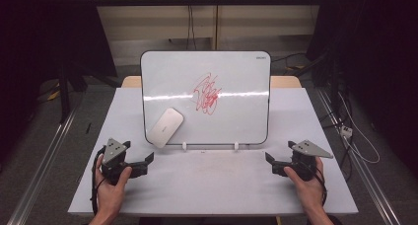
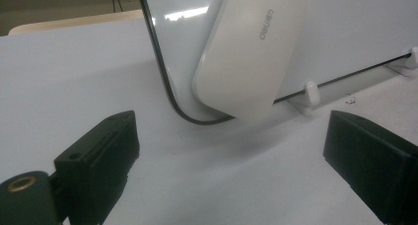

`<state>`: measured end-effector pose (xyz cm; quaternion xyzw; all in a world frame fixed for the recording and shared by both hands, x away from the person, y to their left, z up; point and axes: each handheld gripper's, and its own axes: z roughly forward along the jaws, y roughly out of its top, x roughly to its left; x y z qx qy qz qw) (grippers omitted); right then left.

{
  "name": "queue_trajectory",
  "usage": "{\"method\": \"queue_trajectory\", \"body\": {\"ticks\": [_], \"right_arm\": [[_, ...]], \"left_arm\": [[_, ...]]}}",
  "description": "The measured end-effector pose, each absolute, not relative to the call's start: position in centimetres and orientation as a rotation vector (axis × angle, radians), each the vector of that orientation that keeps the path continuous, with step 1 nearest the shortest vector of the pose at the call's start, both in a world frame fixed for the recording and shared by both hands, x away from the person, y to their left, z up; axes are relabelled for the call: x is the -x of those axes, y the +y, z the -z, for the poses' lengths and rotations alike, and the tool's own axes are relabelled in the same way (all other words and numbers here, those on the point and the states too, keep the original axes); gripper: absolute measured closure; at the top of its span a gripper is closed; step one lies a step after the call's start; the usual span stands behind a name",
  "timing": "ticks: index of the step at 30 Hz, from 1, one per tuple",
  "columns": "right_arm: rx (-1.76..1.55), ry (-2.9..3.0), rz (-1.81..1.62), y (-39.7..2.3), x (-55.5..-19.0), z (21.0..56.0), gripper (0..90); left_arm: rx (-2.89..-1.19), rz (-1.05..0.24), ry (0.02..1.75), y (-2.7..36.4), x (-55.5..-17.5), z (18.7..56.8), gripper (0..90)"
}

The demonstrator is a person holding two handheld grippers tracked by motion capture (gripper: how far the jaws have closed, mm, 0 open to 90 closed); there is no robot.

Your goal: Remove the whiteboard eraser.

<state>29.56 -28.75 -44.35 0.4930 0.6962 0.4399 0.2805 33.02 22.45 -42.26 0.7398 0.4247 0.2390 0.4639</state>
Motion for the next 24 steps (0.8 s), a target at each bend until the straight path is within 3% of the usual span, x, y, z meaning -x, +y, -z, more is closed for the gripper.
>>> {"method": "queue_trajectory", "body": {"ticks": [11,24], "right_arm": [[-1.351,1.885,-1.176,-29.0,-29.7,44.5,6.1],[-1.328,1.919,-1.205,-28.9,-29.7,44.3,7.1]], "left_arm": [[-1.848,-0.550,1.076,22.3,-33.3,41.9,6.2],[-1.894,-0.635,1.024,20.9,-34.0,41.1,8.3]]}}
